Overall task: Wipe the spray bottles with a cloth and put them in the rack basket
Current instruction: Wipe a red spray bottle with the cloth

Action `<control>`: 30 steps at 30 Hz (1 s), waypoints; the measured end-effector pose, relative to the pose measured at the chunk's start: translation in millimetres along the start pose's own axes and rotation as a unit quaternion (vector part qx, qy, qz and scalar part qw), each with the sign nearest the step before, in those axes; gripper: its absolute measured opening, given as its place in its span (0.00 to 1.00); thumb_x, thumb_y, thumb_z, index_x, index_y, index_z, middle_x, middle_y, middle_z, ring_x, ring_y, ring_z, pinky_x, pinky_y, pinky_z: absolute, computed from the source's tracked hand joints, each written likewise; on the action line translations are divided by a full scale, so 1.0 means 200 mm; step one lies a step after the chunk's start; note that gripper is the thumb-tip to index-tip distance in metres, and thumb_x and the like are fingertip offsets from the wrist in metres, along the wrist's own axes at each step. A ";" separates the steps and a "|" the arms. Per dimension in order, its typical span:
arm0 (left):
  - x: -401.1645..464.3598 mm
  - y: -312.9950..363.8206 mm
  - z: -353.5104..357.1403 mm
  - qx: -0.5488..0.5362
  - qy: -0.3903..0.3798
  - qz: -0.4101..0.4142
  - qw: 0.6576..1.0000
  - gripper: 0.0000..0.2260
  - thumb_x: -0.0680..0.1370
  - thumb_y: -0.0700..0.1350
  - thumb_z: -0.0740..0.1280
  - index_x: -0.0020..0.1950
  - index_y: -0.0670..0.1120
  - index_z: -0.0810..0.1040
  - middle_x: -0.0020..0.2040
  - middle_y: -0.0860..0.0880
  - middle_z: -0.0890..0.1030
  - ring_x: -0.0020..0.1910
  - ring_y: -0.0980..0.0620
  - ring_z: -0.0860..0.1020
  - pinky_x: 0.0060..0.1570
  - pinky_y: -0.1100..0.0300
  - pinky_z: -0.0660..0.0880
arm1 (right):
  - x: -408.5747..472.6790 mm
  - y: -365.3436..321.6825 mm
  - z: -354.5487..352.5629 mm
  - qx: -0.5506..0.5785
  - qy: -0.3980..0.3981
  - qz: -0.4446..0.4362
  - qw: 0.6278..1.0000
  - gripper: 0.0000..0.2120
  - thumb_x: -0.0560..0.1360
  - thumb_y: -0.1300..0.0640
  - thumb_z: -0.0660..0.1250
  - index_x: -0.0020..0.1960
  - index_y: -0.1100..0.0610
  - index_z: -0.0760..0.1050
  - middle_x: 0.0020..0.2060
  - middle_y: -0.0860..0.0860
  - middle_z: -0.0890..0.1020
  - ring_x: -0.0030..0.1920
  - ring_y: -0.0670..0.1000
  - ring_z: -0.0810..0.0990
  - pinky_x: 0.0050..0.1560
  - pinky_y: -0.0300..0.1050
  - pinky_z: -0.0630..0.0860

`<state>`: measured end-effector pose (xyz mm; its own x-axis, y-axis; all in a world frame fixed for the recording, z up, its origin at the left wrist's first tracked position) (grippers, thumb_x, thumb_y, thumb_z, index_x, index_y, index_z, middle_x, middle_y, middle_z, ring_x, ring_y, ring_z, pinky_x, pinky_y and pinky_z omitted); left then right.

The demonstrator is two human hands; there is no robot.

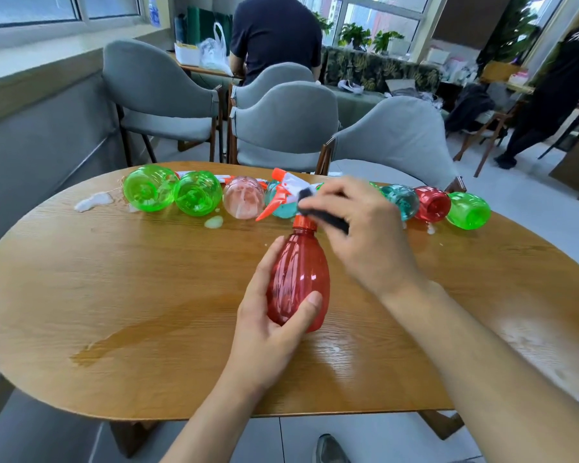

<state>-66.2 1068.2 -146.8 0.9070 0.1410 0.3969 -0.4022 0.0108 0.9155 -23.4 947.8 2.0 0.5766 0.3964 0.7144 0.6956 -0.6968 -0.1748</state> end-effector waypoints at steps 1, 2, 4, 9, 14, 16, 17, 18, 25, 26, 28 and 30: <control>0.00 0.00 0.01 0.004 -0.007 0.002 1.000 0.35 0.76 0.54 0.75 0.82 0.59 0.67 0.76 0.55 0.76 0.75 0.49 0.75 0.76 0.41 0.72 | 0.03 0.04 -0.03 -0.009 0.026 0.022 0.999 0.07 0.78 0.60 0.75 0.56 0.55 0.87 0.49 0.50 0.83 0.52 0.51 0.80 0.57 0.50 0.78; 0.00 0.00 0.02 0.006 -0.012 0.003 1.000 0.35 0.76 0.54 0.75 0.82 0.60 0.67 0.76 0.55 0.76 0.75 0.49 0.75 0.76 0.42 0.72 | 0.05 0.06 -0.05 -0.011 0.038 0.037 0.999 0.07 0.78 0.60 0.75 0.56 0.54 0.87 0.49 0.50 0.83 0.52 0.51 0.81 0.56 0.50 0.78; 0.00 0.00 0.01 0.005 -0.011 0.003 1.000 0.35 0.76 0.53 0.75 0.82 0.59 0.67 0.76 0.55 0.76 0.75 0.49 0.76 0.76 0.42 0.72 | 0.05 0.03 -0.01 -0.008 0.010 0.017 1.000 0.08 0.78 0.60 0.75 0.56 0.54 0.87 0.49 0.50 0.83 0.52 0.52 0.81 0.56 0.50 0.78; 0.00 0.00 0.02 0.015 -0.016 0.009 1.000 0.35 0.76 0.54 0.75 0.82 0.59 0.67 0.76 0.55 0.76 0.75 0.50 0.75 0.76 0.51 0.72 | 0.08 0.02 -0.02 -0.015 0.016 0.007 1.000 0.07 0.79 0.59 0.74 0.55 0.54 0.87 0.49 0.49 0.83 0.52 0.52 0.81 0.54 0.51 0.78; 0.00 0.00 0.02 0.017 -0.010 0.013 1.000 0.35 0.76 0.54 0.75 0.82 0.58 0.67 0.77 0.54 0.75 0.76 0.49 0.74 0.77 0.46 0.71 | 0.11 -0.04 0.02 -0.029 -0.002 -0.022 0.999 0.07 0.79 0.59 0.75 0.56 0.54 0.87 0.49 0.50 0.83 0.52 0.51 0.80 0.54 0.48 0.78; 0.00 -0.01 0.02 0.017 -0.013 0.011 1.000 0.35 0.76 0.54 0.75 0.82 0.59 0.67 0.77 0.53 0.75 0.77 0.48 0.74 0.76 0.42 0.72 | 0.12 -0.07 0.04 -0.037 -0.011 -0.040 0.998 0.08 0.78 0.59 0.76 0.56 0.54 0.87 0.50 0.50 0.83 0.52 0.51 0.80 0.54 0.45 0.77; 0.00 -0.01 0.02 0.023 -0.019 0.009 1.000 0.36 0.76 0.55 0.75 0.82 0.60 0.66 0.77 0.53 0.75 0.76 0.48 0.74 0.75 0.42 0.72 | 0.14 -0.05 0.01 -0.038 0.008 -0.030 0.999 0.08 0.78 0.59 0.76 0.56 0.54 0.87 0.49 0.50 0.83 0.51 0.51 0.79 0.53 0.44 0.76; -0.01 -0.01 0.03 0.032 -0.026 0.009 0.999 0.36 0.76 0.55 0.76 0.82 0.61 0.66 0.76 0.54 0.75 0.76 0.48 0.74 0.75 0.42 0.73 | 0.16 -0.04 -0.02 -0.039 0.033 -0.015 0.999 0.07 0.78 0.58 0.76 0.56 0.54 0.87 0.49 0.50 0.83 0.51 0.51 0.79 0.53 0.44 0.76; 0.00 -0.04 0.00 0.034 -0.007 0.005 0.999 0.36 0.76 0.56 0.75 0.83 0.59 0.66 0.76 0.54 0.76 0.76 0.50 0.74 0.75 0.42 0.73 | 0.12 -0.20 0.13 -0.024 -0.058 -0.104 0.993 0.07 0.79 0.60 0.73 0.55 0.54 0.87 0.49 0.50 0.83 0.51 0.54 0.80 0.53 0.52 0.78; 0.00 -0.03 0.01 0.037 -0.008 0.007 0.999 0.36 0.76 0.56 0.75 0.83 0.59 0.66 0.76 0.55 0.76 0.76 0.50 0.74 0.75 0.43 0.73 | 0.12 -0.18 0.11 -0.029 -0.041 -0.091 0.995 0.07 0.79 0.60 0.72 0.55 0.54 0.87 0.49 0.50 0.83 0.51 0.54 0.80 0.53 0.52 0.78; 0.00 -0.02 0.02 0.048 -0.013 0.014 0.999 0.36 0.76 0.56 0.75 0.82 0.59 0.67 0.76 0.55 0.76 0.76 0.49 0.74 0.75 0.44 0.72 | 0.13 -0.10 0.03 -0.043 0.023 -0.034 0.998 0.06 0.79 0.60 0.73 0.55 0.55 0.87 0.49 0.50 0.83 0.51 0.52 0.79 0.53 0.50 0.77; 0.00 -0.03 0.02 0.044 -0.014 0.011 0.999 0.36 0.76 0.56 0.75 0.83 0.59 0.67 0.76 0.56 0.75 0.76 0.50 0.74 0.75 0.45 0.72 | 0.12 -0.10 0.02 -0.038 0.032 -0.015 0.999 0.06 0.79 0.60 0.73 0.54 0.55 0.87 0.49 0.50 0.83 0.51 0.52 0.79 0.54 0.50 0.77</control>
<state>-64.1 1063.2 -152.3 0.9013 0.1129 0.4182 -0.4112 -0.0801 0.9080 -20.9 973.3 20.3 0.5251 0.3809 0.7610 0.6768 -0.7290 -0.1020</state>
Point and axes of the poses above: each hand's wrist, its own x-axis towards the middle knuckle, its own z-axis out of the palm, y = z × x, the point moved 9 cm from there along x, towards the middle knuckle
